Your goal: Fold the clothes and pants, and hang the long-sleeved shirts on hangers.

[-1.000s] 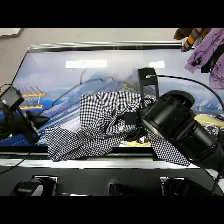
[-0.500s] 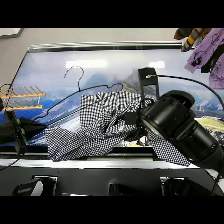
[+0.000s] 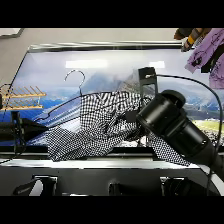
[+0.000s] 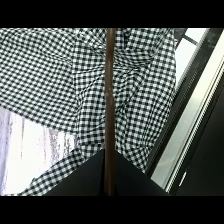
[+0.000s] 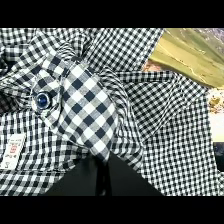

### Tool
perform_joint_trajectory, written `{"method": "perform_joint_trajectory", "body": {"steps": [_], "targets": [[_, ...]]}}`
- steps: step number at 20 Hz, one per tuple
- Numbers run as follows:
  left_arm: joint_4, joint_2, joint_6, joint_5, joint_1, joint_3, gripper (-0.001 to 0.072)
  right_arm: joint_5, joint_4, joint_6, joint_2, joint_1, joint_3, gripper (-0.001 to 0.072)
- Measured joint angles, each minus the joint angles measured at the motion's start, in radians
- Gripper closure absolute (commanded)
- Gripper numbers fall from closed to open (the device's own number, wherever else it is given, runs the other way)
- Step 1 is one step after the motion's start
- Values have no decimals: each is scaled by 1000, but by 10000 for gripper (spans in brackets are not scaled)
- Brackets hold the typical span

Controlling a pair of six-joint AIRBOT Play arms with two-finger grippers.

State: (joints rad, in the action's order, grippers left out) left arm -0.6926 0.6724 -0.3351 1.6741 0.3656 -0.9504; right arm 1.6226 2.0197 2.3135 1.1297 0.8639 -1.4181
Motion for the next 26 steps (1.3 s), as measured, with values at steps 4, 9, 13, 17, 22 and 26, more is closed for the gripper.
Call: {"method": "perform_joint_trajectory", "body": {"steps": [4,9,13,17,22,26], "targets": [[11,13,28,12,42,-1,688,4,12,12,31,0,0,681],[14,13,22,54,33,-1,688,5,68,45,44,0,0,681],[11,12,16,64,31,-1,688,8,111,53,58,0,0,681],[10,12,8,71,30,-1,688,7,131,69,74,0,0,681],[9,9,-10,77,21,-1,688,3,143,87,82,0,0,681],[10,8,-23,81,-5,2,688,0,163,98,83,0,0,681]]}}
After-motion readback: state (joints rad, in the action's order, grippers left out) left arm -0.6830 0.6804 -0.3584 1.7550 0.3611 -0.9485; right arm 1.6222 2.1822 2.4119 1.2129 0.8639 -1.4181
